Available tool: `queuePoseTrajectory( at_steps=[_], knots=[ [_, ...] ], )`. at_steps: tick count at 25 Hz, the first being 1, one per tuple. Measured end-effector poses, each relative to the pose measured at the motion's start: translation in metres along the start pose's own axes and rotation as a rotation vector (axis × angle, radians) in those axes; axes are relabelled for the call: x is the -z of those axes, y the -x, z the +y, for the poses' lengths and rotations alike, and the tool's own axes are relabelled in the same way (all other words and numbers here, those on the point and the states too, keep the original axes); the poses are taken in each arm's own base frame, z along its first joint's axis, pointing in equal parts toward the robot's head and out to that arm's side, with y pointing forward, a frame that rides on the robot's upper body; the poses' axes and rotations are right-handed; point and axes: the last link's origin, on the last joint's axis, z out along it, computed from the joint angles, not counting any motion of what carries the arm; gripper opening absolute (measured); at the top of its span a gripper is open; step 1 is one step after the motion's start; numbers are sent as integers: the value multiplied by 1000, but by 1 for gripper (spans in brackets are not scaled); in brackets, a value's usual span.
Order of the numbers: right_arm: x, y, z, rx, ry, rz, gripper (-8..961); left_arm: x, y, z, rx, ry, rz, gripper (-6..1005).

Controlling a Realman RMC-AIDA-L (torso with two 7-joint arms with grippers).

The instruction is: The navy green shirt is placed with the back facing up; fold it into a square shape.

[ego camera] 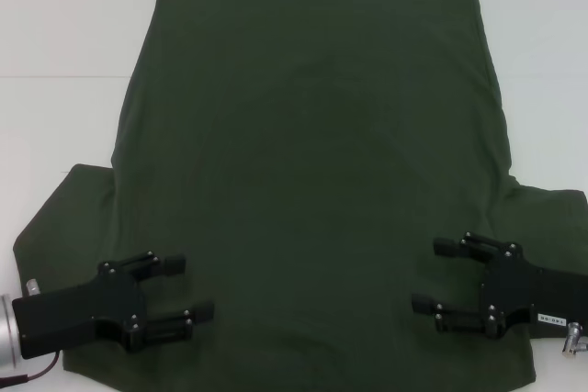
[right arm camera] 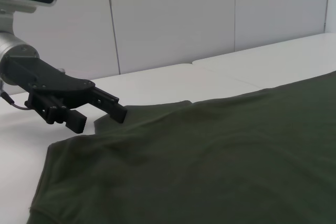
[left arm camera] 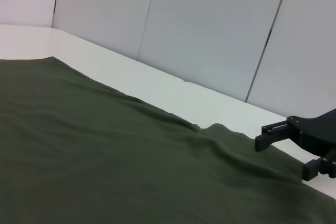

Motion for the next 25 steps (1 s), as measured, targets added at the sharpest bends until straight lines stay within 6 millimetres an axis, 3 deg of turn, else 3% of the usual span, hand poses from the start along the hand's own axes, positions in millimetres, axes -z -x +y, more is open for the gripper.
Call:
queuePoseTrajectory(
  at_steps=[16,25],
  knots=[
    [-1,2,-2,5,0,-1,900,2,-2,-4,35,-34,31,838],
    [-1,2,-2,0,1,-2,900,18,-22,-21,489,-38,40,834]
  ],
)
